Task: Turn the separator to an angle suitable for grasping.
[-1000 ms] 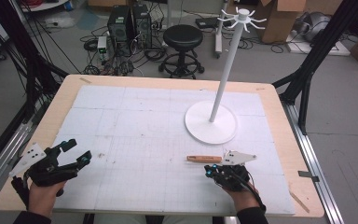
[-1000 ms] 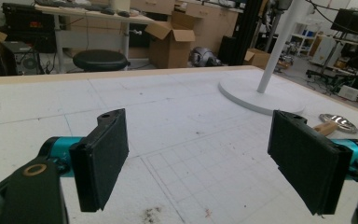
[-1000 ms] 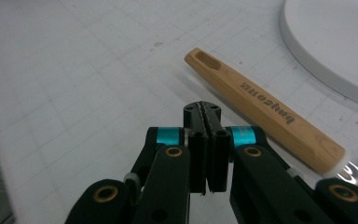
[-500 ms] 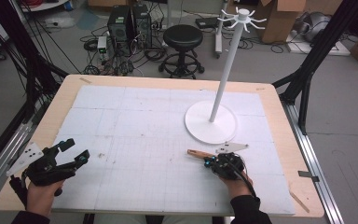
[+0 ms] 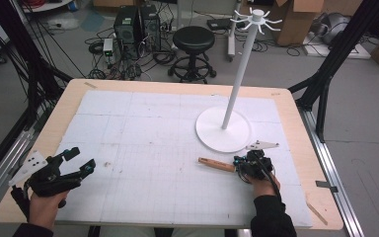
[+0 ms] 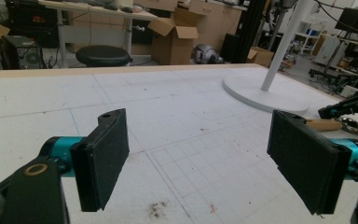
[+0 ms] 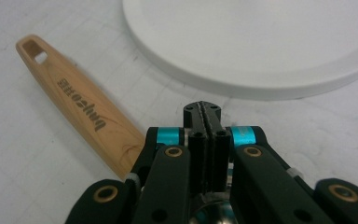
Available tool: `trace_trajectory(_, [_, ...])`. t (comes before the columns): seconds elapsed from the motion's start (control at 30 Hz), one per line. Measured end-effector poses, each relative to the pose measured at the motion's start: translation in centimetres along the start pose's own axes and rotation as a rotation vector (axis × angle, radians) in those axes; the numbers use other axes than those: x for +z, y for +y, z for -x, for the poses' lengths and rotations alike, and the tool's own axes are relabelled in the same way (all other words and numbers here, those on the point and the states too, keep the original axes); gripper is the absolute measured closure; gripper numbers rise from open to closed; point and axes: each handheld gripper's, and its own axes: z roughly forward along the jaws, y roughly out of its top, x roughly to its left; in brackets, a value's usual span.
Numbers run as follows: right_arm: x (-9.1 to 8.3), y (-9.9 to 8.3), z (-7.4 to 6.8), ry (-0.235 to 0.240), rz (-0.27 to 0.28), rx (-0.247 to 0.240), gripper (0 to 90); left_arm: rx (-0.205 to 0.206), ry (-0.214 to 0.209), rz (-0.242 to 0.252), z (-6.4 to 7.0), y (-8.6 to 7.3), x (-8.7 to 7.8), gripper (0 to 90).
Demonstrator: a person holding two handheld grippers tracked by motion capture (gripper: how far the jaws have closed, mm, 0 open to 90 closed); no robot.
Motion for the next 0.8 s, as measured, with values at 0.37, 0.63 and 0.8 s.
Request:
trace_trajectory(0.37, [-0.6,-0.4,-1.0,0.037,-0.031,-0.012,89.3,-0.005,0.005,0.003,-0.2,0.0,-0.2,21.0])
trace_trajectory(0.63, [-1.1,-0.9,-1.0,0.048,-0.035,0.013,89.3,-0.009,0.007,0.004,-0.2,0.0,-0.2,21.1])
trace_trajectory(0.8, [-1.5,-1.3,-1.1,0.068,-0.031,0.002,89.3,-0.004,0.005,0.002,-0.1,0.0,-0.1,21.1])
